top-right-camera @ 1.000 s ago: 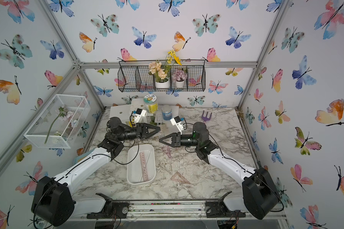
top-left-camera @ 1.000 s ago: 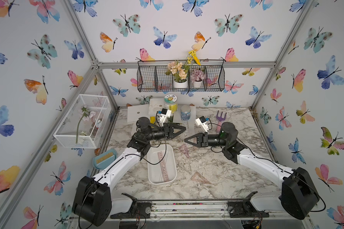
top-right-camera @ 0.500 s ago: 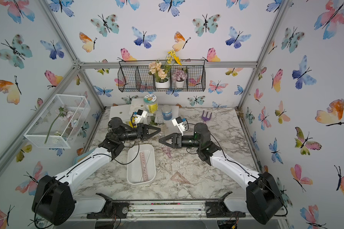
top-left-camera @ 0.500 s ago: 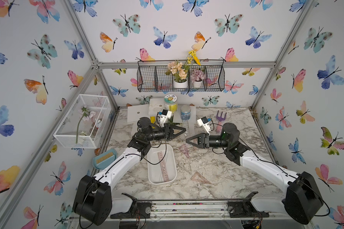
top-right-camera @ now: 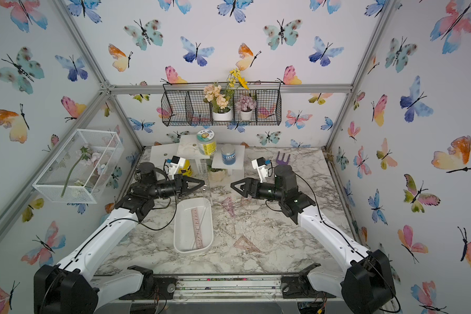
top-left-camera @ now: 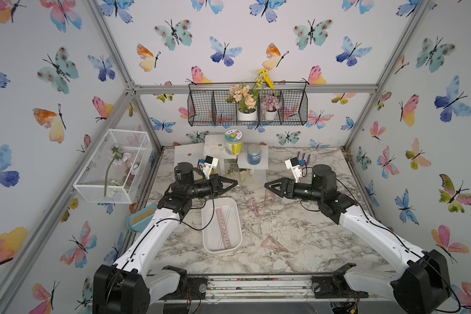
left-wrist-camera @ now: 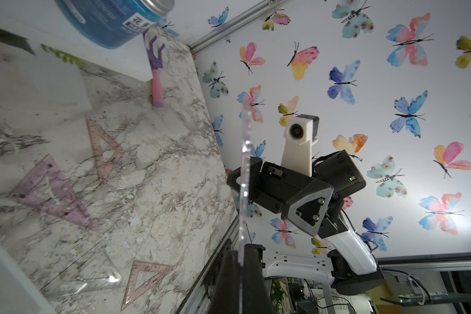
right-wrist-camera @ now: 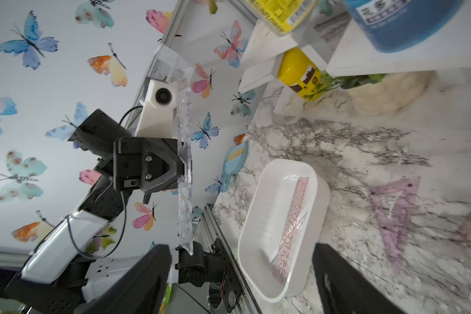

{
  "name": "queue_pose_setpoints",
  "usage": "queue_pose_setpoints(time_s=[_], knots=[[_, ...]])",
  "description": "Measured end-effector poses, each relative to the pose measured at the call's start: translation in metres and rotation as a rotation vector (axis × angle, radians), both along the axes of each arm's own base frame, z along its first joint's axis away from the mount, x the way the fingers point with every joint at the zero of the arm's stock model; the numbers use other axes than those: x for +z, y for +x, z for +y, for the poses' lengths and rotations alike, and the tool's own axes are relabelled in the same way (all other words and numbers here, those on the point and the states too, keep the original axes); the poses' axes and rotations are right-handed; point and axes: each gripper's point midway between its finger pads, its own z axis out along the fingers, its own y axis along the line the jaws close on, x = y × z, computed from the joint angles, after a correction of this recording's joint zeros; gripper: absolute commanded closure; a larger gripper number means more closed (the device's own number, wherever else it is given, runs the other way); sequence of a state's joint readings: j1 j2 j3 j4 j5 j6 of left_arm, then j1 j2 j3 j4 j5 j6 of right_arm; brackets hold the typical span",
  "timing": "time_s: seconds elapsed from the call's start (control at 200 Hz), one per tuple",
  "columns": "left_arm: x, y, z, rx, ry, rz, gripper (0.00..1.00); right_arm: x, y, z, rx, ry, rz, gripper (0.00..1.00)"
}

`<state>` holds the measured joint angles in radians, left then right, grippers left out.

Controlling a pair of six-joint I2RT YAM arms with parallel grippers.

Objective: Put the scattered rulers into the storage box
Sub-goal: Pick up the ruler from the center of the board, then place the ruler in the storage box.

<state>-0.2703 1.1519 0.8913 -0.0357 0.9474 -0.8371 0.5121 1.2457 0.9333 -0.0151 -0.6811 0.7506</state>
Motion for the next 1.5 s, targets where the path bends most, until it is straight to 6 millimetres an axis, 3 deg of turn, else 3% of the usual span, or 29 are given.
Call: queue_pose_setpoints(time_s=[0.175,0.275,0.516,0.731,0.851,0.936,1.061,1.131,1.497], knots=[[-0.050,-0.005,0.013,0.053,0.148,0.090,1.00,-0.050,0.011,-0.007,-0.052,-0.142,0.110,0.16],[-0.085,-0.016,0.024,0.079,0.238,0.154,1.00,-0.067,0.010,-0.009,-0.056,-0.185,0.149,0.16],[-0.146,-0.044,0.044,0.122,0.362,0.280,1.00,-0.072,0.009,-0.012,-0.058,-0.211,0.155,0.16],[-0.178,-0.061,0.053,0.139,0.401,0.356,1.00,-0.072,0.009,-0.012,-0.056,-0.214,0.149,0.16],[-0.182,-0.062,0.055,0.150,0.409,0.365,1.00,-0.073,0.009,-0.012,-0.056,-0.214,0.149,0.16],[-0.181,-0.059,0.055,0.158,0.410,0.358,0.87,-0.073,0.009,-0.012,-0.056,-0.215,0.151,0.16],[-0.181,-0.056,0.056,0.170,0.417,0.349,0.60,-0.076,0.008,-0.014,-0.059,-0.223,0.157,0.17],[-0.178,-0.055,0.056,0.177,0.414,0.349,0.52,-0.081,0.009,-0.017,-0.072,-0.245,0.160,0.18],[-0.160,-0.043,0.057,0.202,0.419,0.308,0.50,-0.131,0.005,-0.048,-0.134,-0.491,0.232,0.34]])
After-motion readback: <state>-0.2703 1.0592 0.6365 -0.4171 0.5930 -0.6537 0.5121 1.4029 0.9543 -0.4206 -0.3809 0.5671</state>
